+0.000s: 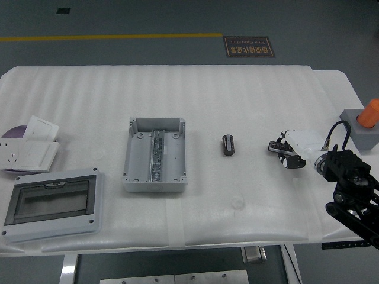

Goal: Pick up the battery,place it into the box

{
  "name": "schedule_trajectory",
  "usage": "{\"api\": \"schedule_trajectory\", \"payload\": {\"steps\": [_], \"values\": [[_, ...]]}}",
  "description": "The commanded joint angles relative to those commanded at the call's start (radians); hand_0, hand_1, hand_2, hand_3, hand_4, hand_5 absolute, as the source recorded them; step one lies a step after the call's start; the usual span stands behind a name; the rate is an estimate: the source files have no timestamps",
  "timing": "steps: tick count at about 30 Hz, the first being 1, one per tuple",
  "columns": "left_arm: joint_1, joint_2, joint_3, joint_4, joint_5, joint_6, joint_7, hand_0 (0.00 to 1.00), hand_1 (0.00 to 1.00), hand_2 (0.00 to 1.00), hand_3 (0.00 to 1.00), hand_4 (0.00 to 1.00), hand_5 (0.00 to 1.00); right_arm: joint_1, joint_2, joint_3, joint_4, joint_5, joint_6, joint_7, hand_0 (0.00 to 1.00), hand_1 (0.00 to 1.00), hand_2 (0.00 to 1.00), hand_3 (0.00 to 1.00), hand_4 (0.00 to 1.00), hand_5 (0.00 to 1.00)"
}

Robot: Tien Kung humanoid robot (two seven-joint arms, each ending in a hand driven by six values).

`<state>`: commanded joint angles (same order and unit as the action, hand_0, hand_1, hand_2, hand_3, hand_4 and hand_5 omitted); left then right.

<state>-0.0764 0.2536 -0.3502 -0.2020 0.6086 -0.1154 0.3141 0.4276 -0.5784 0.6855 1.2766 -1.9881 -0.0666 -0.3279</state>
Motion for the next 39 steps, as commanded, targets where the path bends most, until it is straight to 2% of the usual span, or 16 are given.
{"api": "schedule_trajectory", "payload": {"steps": [9,13,14,19,20,22,26,33,37,38,39], "values": [[0.0,0.0,0.001,0.0,-0.001,-0.002,-0.003,0.579,0.661,0.557,0.564,0.462,0.385,-0.005,0.002,-0.008,0.011,0.049,-0.021,0.013,0.342,0.486,0.451,0.663,0.437,0.152],[0.001,0.0,-0.007,0.001,0.008,-0.003,-0.001,0.579,0.661,0.557,0.564,0.462,0.385,-0.003,0.004,-0.001,0.052,0.08,-0.032,0.015,0.342,0.486,0.451,0.663,0.437,0.152],[0.001,-0.001,-0.011,0.001,0.012,-0.004,0.001,0.579,0.661,0.557,0.563,0.462,0.39,-0.001,0.006,0.001,0.066,0.083,-0.033,0.013,0.336,0.48,0.445,0.659,0.466,0.193],[0.004,-0.001,-0.035,0.002,0.036,-0.007,0.009,0.579,0.661,0.557,0.563,0.462,0.39,0.019,0.027,0.002,0.154,0.09,-0.049,0.003,0.336,0.48,0.445,0.659,0.466,0.193],[0.004,-0.001,-0.041,0.002,0.042,-0.008,0.011,0.578,0.661,0.557,0.563,0.461,0.394,0.026,0.035,-0.001,0.172,0.091,-0.055,0.002,0.333,0.474,0.437,0.656,0.491,0.227],[0.005,0.0,-0.049,0.003,0.05,-0.009,0.013,0.578,0.661,0.557,0.563,0.461,0.394,0.044,0.054,-0.016,0.2,0.097,-0.071,0.003,0.333,0.474,0.437,0.656,0.491,0.227],[0.006,0.0,-0.063,0.003,0.065,-0.011,0.018,0.577,0.661,0.557,0.563,0.464,0.399,0.093,0.109,-0.069,0.215,0.122,-0.113,0.016,0.332,0.472,0.434,0.657,0.497,0.237],[0.008,0.001,-0.07,0.003,0.072,-0.012,0.021,0.575,0.66,0.557,0.562,0.465,0.401,0.181,0.227,-0.165,0.175,0.163,-0.177,0.046,0.344,0.47,0.429,0.658,0.506,0.254],[0.009,0.002,-0.076,0.003,0.078,-0.013,0.023,0.575,0.66,0.557,0.562,0.465,0.401,0.211,0.275,-0.205,0.141,0.197,-0.184,0.056,0.344,0.47,0.429,0.658,0.506,0.254],[0.009,0.003,-0.077,0.003,0.08,-0.014,0.024,0.575,0.66,0.557,0.562,0.465,0.4,0.216,0.284,-0.214,0.132,0.203,-0.184,0.058,0.392,0.481,0.477,0.666,0.521,0.276],[0.008,0.003,-0.079,0.003,0.081,-0.014,0.024,0.575,0.66,0.557,0.562,0.465,0.4,0.222,0.291,-0.226,0.124,0.21,-0.186,0.062,0.392,0.481,0.477,0.666,0.521,0.276]]}}
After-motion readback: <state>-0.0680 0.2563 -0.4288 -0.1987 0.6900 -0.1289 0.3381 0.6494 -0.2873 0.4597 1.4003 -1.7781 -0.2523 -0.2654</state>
